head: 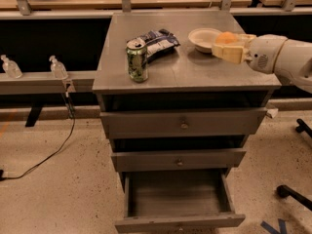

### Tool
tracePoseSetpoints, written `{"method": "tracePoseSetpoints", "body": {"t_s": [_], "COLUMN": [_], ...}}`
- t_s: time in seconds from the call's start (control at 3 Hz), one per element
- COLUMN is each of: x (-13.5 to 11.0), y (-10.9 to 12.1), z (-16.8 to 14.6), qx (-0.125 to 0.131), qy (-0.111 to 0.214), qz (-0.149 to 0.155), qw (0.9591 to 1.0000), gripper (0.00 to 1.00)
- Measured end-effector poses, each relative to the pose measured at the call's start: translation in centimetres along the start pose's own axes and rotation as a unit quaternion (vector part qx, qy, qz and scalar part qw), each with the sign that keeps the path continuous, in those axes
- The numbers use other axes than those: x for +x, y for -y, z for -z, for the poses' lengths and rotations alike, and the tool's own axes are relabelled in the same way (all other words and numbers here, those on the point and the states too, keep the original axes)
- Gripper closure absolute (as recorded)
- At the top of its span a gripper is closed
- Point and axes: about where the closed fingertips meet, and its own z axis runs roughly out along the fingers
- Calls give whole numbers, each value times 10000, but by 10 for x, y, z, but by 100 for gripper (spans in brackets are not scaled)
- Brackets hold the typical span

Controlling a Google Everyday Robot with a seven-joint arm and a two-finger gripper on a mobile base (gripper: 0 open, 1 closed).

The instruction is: Place orange into bottom drawer

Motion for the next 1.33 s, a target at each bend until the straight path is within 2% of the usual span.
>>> {"method": "tracePoseSetpoints", "body": {"t_s": [0.33,0.67,1.0,1.33], "x": [33,81,138,202], "y": [-36,-64,-73,-67], "z": [10,29,48,66], "qx": [-904,-1575,-1831,-1729], "qy": [119,-69,-320,-657], "qz": [-29,-38,11,56], "qw": [9958,9875,9826,9827], "gripper": [100,100,100,100]}}
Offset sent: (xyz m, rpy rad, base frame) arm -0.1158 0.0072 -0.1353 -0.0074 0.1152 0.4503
